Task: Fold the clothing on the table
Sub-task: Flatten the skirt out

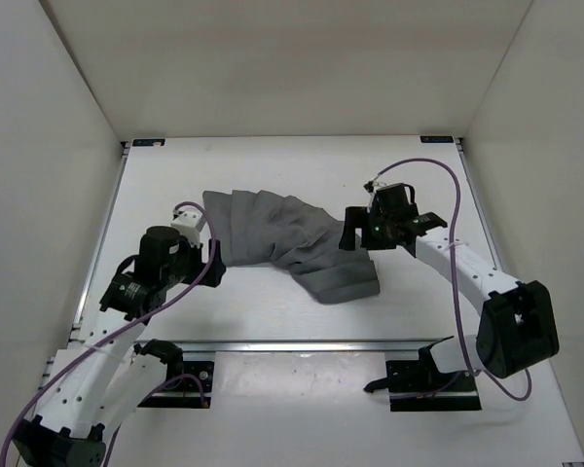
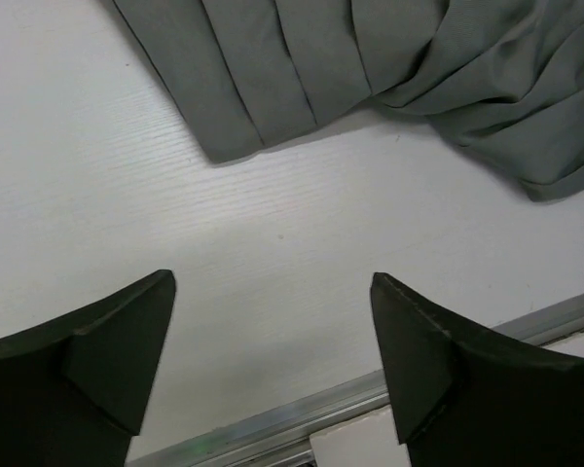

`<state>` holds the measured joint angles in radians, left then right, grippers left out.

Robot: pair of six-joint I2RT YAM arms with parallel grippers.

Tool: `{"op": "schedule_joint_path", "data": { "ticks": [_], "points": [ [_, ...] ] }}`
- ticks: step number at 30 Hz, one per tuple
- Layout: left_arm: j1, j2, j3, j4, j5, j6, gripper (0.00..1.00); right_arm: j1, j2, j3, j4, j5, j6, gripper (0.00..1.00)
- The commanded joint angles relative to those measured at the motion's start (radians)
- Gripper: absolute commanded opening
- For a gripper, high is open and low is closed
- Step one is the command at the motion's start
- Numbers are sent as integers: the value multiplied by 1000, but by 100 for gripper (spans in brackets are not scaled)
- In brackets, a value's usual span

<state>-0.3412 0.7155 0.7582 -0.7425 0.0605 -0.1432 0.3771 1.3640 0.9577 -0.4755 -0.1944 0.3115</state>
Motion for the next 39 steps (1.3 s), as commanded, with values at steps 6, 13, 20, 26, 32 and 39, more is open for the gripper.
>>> {"op": "schedule_joint_path", "data": {
  "ticks": [6, 13, 20, 26, 32, 39],
  "points": [
    [-74, -139, -37, 29, -59, -33, 59, -1, -83, -45, 40, -16, 41, 81],
    [88, 103, 69, 142, 117, -139, 48, 40, -219, -213, 46, 23, 167, 77],
    [119, 382, 18, 291, -65, -263, 71, -38, -413, -368, 20, -3, 305, 80],
    [136, 571, -17, 435, -57, -334, 74, -92, -485, -505, 92, -79, 400, 79],
    [169, 715, 12, 531, -88, -351, 77, -80, -460, -599, 211, -148, 456, 79],
    [159, 861, 58, 661, -51, -361, 65, -81, -353, -654, 374, -149, 486, 79]
  ]
}}
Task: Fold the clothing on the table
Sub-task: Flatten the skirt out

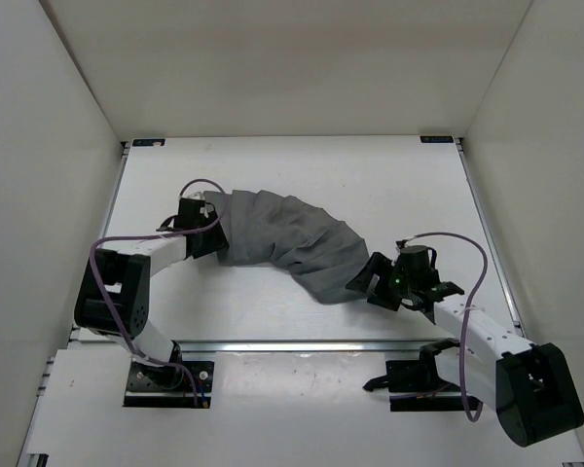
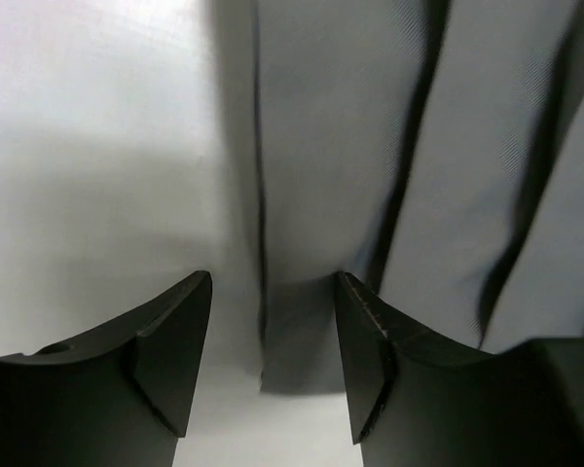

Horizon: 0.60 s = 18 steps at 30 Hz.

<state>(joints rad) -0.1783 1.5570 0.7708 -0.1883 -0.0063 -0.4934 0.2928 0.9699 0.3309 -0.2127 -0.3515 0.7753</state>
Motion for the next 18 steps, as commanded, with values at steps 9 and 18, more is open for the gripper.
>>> {"op": "schedule_joint_path", "data": {
  "ticks": [9, 18],
  "points": [
    [10, 19, 48, 273, 51, -8, 0, -12, 213, 154, 153, 232, -88, 23],
    [3, -283, 117, 152, 72, 39, 0, -49, 60, 382, 41, 215, -341, 0]
  ]
}}
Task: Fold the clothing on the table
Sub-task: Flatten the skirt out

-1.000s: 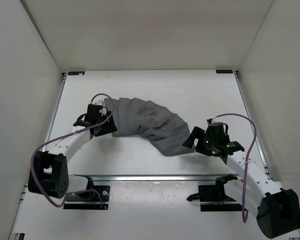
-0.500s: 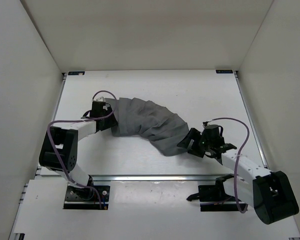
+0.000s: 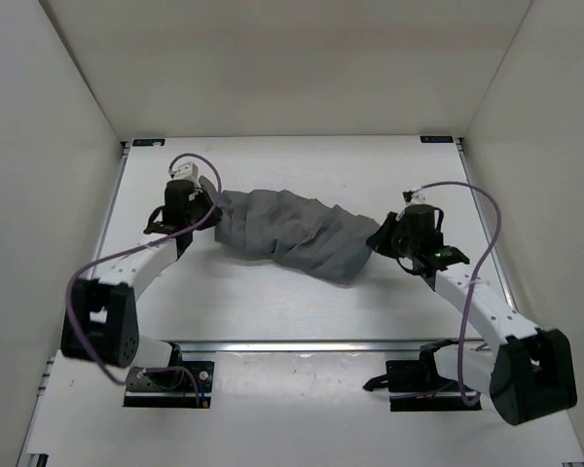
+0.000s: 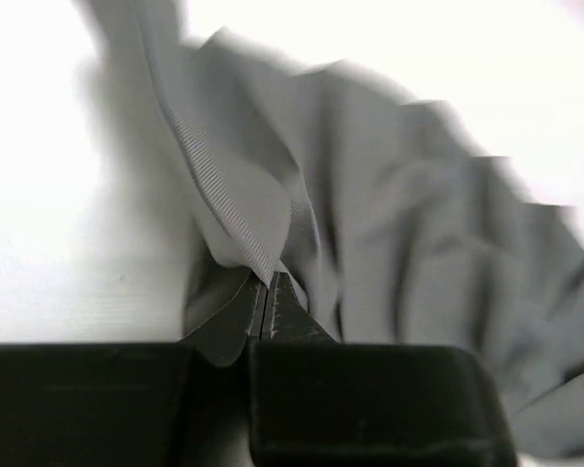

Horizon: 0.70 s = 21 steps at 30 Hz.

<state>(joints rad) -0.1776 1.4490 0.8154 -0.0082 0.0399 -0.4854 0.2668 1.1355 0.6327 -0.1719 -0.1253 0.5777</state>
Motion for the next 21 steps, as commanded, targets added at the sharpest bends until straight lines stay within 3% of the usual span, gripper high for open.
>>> {"op": "schedule_joint_path", "data": {
  "ticks": [1, 6, 9, 15, 20, 21],
  "points": [
    [4, -209, 80, -47, 26, 34, 0, -24, -141, 117, -18, -36, -148, 0],
    [-11, -533, 148, -151, -38, 48, 0, -15, -305, 283, -129, -53, -263, 0],
    [4, -585, 233, -223, -38, 73, 0, -46, -319, 390, -178, -68, -298, 0],
    [9, -486, 300, -179, -35, 82, 0, -97, -185, 522, -118, -148, -331, 0],
    [10, -325, 265, -125, -37, 74, 0, -155, 83, 614, -75, -223, -315, 0],
    [13, -279, 222, -113, -60, 70, 15, -159, 160, 645, -107, -220, -300, 1]
  ]
}}
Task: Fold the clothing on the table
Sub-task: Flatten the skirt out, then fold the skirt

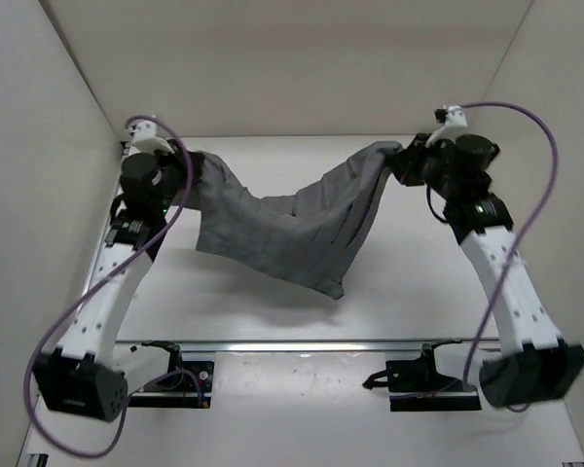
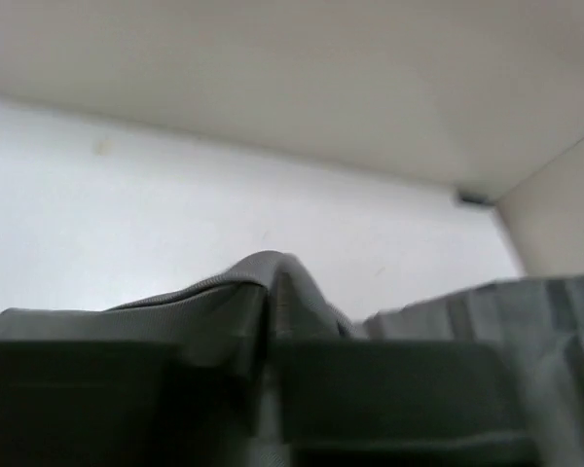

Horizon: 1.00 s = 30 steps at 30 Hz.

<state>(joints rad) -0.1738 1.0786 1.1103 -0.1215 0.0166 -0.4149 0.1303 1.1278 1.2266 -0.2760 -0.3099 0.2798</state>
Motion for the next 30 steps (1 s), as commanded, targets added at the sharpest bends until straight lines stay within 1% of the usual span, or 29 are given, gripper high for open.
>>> {"op": "schedule_joint_path", "data": {
  "ticks": [1, 2, 3, 4, 5, 7, 8, 9, 11, 13, 14, 17, 21, 24, 27, 29, 30],
  "points": [
    [13, 142, -90, 22, -23, -5, 32, -23, 212, 88, -9, -38, -7, 12],
    [29, 167, -104, 25, -18, -12, 60, -27, 286, 103, -34, -38, -16, 21],
    [40, 208, -122, 20, 24, -21, 61, -29, 323, 152, -76, -31, -8, 31],
    [48, 228, -145, 5, 52, -30, 63, -32, 381, 180, -121, -15, -4, 34],
    [51, 222, -150, -1, 55, -38, 65, -25, 413, 180, -136, 0, 1, 41],
    [40, 178, -217, -17, 52, -50, 71, -17, 402, 133, -154, 55, 2, 51],
    [34, 140, -268, -18, 57, -62, 72, -12, 373, 110, -146, 93, 18, 54],
    [31, 106, -300, -27, 51, -82, 72, 0, 334, 30, -135, 107, 28, 55],
    [16, 63, -361, -61, 57, -93, 72, 9, 273, -42, -114, 101, 62, 57],
    [-1, 57, -421, -66, 62, -104, 72, 25, 210, -172, -103, 95, 97, 58],
    [-4, 63, -458, -70, 66, -102, 73, 35, 210, -220, -120, 94, 102, 58],
    [-19, 105, -497, -89, 78, -107, 72, 64, 167, -336, -132, 112, 133, 58],
    [-55, 141, -555, -70, 46, -122, 75, 107, 125, -437, -137, 127, 193, 59],
    [-52, 176, -570, -49, 75, -140, 74, 150, 99, -525, -132, 140, 229, 59],
    [-67, 208, -573, -34, 86, -142, 76, 164, 81, -597, -118, 129, 262, 60],
    [-70, 225, -583, -15, 120, -153, 75, 170, 53, -642, -91, 104, 291, 60],
    [-67, 237, -589, -3, 140, -166, 73, 167, 53, -665, -78, 95, 304, 59]
  ]
}}
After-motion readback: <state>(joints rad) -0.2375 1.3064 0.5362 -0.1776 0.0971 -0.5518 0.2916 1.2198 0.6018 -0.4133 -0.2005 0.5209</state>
